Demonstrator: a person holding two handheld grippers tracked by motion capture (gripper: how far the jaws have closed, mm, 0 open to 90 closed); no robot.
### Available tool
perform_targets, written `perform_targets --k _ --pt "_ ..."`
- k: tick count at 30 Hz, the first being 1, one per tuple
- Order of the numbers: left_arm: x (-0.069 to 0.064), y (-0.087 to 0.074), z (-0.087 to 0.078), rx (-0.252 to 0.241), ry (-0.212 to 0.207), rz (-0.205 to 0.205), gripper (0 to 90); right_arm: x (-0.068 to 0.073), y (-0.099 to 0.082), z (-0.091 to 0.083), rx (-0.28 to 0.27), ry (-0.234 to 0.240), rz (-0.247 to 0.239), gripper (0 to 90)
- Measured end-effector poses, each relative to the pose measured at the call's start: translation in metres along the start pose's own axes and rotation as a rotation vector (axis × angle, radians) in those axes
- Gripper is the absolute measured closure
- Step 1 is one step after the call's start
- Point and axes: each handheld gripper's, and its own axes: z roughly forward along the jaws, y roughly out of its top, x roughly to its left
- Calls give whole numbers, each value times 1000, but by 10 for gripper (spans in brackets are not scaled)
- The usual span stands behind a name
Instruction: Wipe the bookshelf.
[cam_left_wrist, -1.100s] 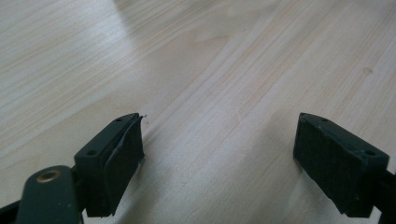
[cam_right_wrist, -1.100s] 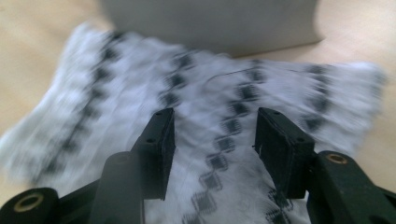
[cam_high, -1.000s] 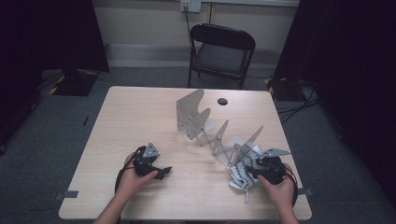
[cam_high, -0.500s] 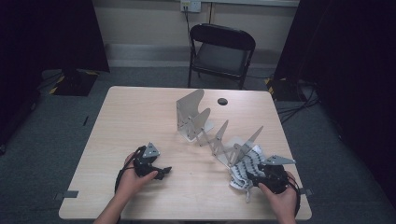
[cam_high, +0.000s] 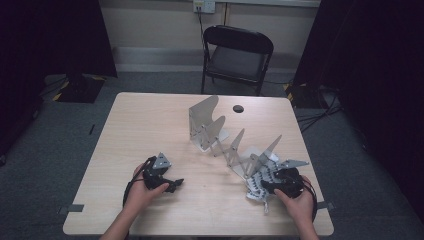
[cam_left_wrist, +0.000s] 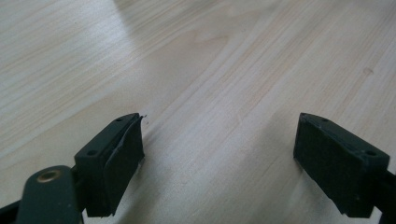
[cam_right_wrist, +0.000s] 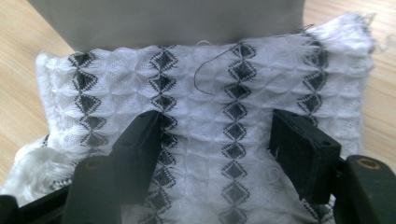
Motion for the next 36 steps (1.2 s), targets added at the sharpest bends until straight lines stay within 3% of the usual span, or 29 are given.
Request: perform_targets --k 4,7,10,17,26,32,36 --pt "0 0 0 0 -2 0 155 -3 0 -3 0 13 2 323" --pt "0 0 0 1 -1 0 155 -2 -4 -9 -39 10 18 321" --pt "0 0 0 -4 -1 -4 156 4 -10 -15 -65 4 45 320" --pt "0 0 0 -4 -1 -4 156 18 -12 -29 -147 -31 51 336" --pt "0 0 0 -4 -1 -5 156 17 -17 -2 -99 -42 73 316" --pt "-1 0 0 -4 0 -4 156 16 -21 2 -133 -46 40 330" --pt "-1 0 0 -4 0 -4 156 17 -18 2 -110 -64 48 360"
